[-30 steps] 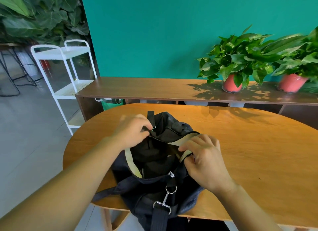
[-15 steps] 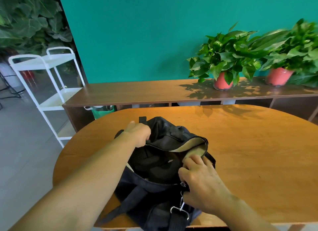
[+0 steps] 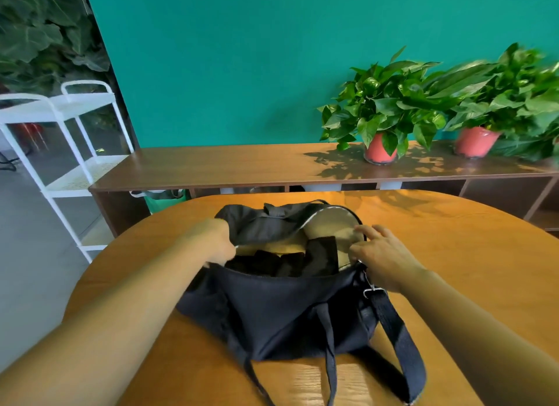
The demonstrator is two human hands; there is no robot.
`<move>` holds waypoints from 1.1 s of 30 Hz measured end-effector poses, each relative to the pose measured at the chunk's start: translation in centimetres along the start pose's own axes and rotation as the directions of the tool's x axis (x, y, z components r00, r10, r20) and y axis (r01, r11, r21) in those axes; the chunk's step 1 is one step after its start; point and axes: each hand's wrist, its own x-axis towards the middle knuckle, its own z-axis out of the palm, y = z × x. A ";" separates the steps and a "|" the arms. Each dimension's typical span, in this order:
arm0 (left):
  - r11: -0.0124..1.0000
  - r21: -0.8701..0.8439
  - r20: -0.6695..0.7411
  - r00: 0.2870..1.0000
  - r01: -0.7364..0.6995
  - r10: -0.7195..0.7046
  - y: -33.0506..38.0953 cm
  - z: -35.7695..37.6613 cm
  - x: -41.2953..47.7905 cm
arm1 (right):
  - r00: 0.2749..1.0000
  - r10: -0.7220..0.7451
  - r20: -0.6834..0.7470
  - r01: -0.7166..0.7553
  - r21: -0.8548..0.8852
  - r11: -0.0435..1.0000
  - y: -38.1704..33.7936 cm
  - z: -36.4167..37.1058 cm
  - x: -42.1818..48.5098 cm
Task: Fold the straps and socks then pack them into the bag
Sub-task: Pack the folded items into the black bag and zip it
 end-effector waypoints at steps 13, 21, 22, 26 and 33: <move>0.875 0.007 -0.089 0.871 -0.485 0.483 6.1 3.4 -0.4 | 0.903 0.158 -0.399 0.025 0.416 0.909 -5.3 1.1 1.0; 0.795 0.044 0.216 0.783 -0.605 0.583 10.5 6.0 0.2 | 0.748 0.549 0.373 -0.653 0.565 0.504 -3.2 1.5 0.3; 0.795 0.041 0.235 0.779 -0.605 0.581 10.7 6.1 0.2 | 0.746 0.528 0.406 -0.653 0.603 0.458 -3.3 2.1 0.5; 0.775 0.115 0.280 0.769 -0.622 0.575 11.0 6.9 0.3 | 0.742 0.579 0.338 -0.592 0.736 0.330 -2.7 2.2 0.3; 0.789 0.117 0.295 0.780 -0.603 0.552 10.9 7.1 0.3 | 0.667 0.742 -0.065 -0.454 0.755 0.473 -2.2 0.0 0.3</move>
